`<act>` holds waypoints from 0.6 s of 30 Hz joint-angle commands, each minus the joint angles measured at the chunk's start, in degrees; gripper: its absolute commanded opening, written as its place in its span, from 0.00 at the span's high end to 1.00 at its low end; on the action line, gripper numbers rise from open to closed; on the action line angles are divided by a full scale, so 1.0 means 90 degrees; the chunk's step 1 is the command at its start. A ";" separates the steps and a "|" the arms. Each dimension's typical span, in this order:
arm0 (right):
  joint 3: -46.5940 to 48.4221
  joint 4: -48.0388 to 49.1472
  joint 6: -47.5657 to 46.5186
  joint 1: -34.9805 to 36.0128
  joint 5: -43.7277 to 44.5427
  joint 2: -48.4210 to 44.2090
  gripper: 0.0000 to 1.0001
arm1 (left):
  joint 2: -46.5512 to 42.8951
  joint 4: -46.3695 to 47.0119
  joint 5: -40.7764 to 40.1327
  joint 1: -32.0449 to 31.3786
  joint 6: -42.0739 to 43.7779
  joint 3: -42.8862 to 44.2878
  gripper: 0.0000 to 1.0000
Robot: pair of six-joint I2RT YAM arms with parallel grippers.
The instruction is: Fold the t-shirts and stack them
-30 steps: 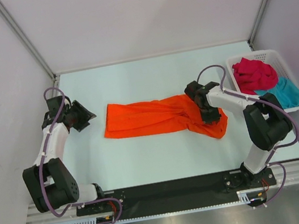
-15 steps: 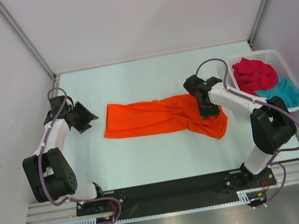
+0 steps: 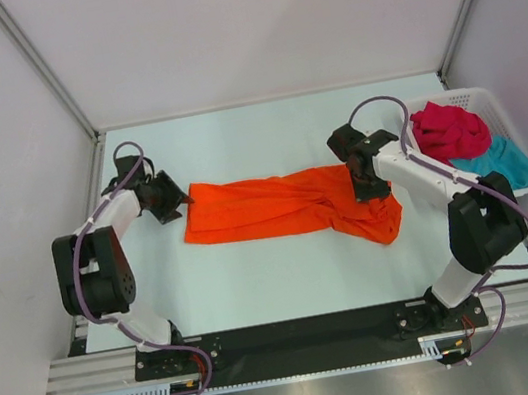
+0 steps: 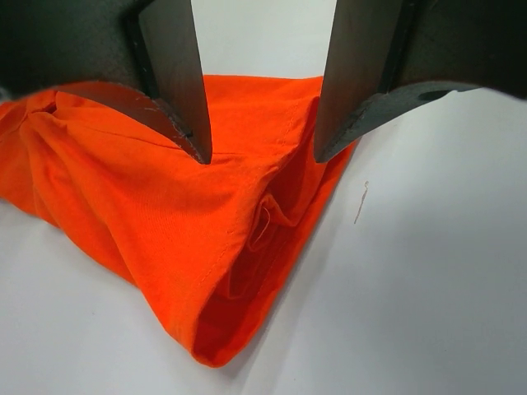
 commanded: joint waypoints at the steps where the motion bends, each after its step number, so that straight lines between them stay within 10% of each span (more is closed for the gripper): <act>1: 0.0153 -0.0120 -0.0124 -0.0144 0.0088 -0.0374 0.62 | 0.0111 0.0228 -0.0078 -0.0075 -0.0157 0.0184 0.42; 15: 0.0173 -0.0256 -0.0183 -0.0203 0.0117 -0.0569 0.62 | 0.0629 0.0638 0.0010 -0.0202 -0.0342 -0.0001 0.46; 18: 0.0163 -0.0276 -0.0202 -0.0261 0.0136 -0.0637 0.62 | 0.0668 0.0706 0.0078 -0.0221 -0.0372 -0.0001 0.63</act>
